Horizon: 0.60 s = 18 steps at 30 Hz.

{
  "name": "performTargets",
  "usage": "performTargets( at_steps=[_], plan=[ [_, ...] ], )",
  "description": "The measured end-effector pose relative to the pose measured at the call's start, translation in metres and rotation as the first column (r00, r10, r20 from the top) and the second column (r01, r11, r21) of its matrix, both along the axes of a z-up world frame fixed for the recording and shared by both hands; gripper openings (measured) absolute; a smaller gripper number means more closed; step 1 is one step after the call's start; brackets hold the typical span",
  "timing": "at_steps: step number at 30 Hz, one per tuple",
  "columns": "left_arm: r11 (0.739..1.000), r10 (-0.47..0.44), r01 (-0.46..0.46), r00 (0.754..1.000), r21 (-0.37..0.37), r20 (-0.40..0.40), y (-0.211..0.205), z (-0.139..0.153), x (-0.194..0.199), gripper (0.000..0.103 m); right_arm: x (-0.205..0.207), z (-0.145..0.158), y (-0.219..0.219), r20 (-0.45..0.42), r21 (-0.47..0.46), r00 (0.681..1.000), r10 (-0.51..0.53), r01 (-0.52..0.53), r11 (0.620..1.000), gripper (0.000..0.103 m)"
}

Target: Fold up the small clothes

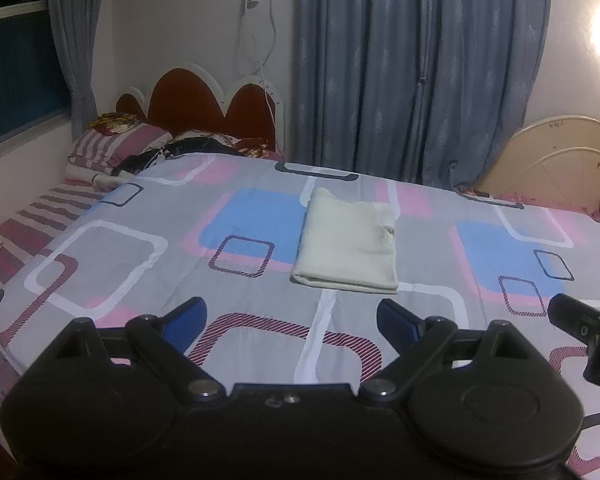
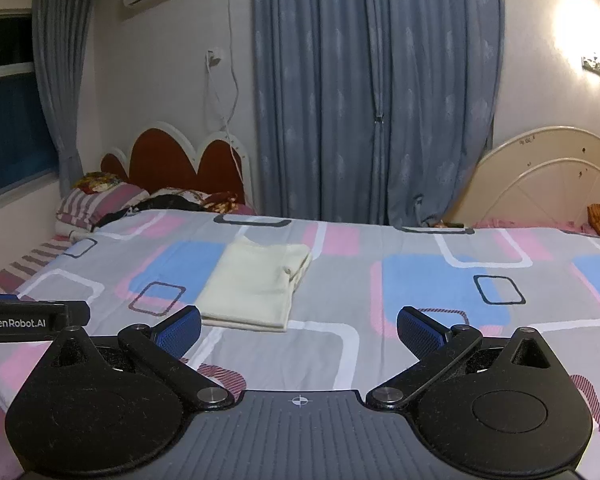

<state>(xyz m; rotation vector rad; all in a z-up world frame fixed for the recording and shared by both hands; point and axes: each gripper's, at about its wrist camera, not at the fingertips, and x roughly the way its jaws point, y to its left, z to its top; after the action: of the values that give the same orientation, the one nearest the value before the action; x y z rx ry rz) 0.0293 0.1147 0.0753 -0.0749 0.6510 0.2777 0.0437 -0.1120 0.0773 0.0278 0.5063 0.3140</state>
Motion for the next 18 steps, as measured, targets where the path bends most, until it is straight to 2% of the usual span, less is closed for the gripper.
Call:
performTargets(
  at_steps=[18],
  plan=[
    [1.0, 0.0, 0.0, 1.0, -0.004, -0.01, 0.0082, -0.0023, 0.0044, 0.092, 0.004, -0.0042, 0.0061, -0.031, -0.005, 0.999, -0.008, 0.007, 1.0, 0.103]
  ],
)
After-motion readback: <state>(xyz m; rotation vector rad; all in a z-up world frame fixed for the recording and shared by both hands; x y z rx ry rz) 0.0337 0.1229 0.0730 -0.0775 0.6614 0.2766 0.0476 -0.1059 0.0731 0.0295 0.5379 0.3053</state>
